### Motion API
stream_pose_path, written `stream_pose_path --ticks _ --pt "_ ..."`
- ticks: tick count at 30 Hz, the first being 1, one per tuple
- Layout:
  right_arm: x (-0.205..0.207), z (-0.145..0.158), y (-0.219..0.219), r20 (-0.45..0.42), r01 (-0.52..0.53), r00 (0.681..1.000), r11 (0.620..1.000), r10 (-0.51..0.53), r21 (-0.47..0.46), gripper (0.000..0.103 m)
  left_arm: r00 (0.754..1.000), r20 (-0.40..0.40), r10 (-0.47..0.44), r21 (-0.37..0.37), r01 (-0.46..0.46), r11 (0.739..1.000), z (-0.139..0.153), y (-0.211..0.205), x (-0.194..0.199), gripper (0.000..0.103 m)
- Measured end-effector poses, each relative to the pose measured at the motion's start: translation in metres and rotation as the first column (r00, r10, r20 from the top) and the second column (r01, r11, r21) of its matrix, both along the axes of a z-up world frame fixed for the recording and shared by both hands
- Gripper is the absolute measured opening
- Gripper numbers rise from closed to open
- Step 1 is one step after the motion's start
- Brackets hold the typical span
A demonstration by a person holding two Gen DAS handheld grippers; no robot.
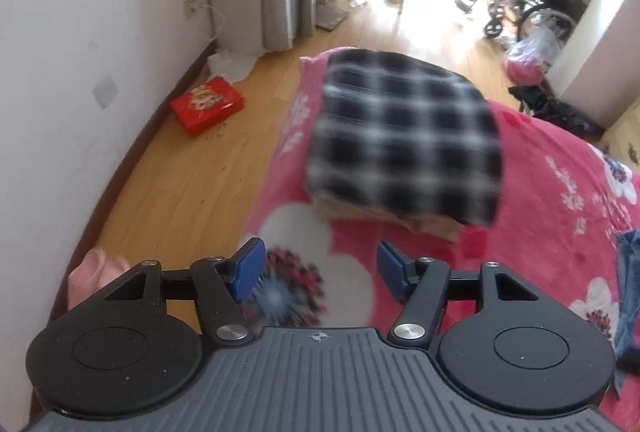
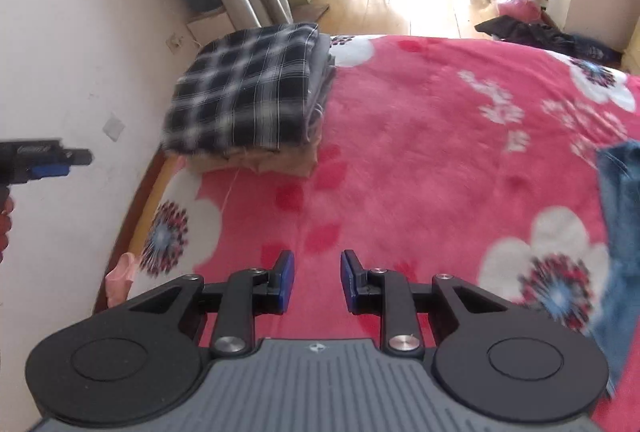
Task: Fold clothes
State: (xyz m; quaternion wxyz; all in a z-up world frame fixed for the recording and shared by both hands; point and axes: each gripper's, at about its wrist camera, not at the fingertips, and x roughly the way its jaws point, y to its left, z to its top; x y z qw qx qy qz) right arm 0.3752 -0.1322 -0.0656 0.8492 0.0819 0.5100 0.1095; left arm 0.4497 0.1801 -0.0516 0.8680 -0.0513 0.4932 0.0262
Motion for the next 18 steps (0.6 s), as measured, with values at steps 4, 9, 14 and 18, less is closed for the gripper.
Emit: stream_pose_path --ticks 4,9,14,18 --pt "-0.042 0.028 -0.029 0.067 -0.063 0.996 0.997 0.066 -0.047 0.028 0.997 0.012 0.079 -0.032 -0.078 0.996 0.032 -0.043 -0.029 0.062" --pt "-0.073 0.075 -0.078 0.152 -0.096 0.984 0.995 0.09 0.033 0.029 0.976 0.105 0.191 -0.003 -0.192 0.981 0.076 -0.068 -0.1 0.066" --pt "-0.074 0.108 -0.097 0.185 -0.162 0.972 0.984 0.145 0.081 0.03 0.923 0.22 0.315 -0.04 -0.314 0.948 0.112 -0.073 -0.168 0.078" --pt "-0.079 0.133 -0.093 0.196 -0.219 0.959 0.974 0.206 0.05 0.039 0.906 0.244 0.347 -0.072 -0.34 0.938 0.127 -0.076 -0.184 0.088"
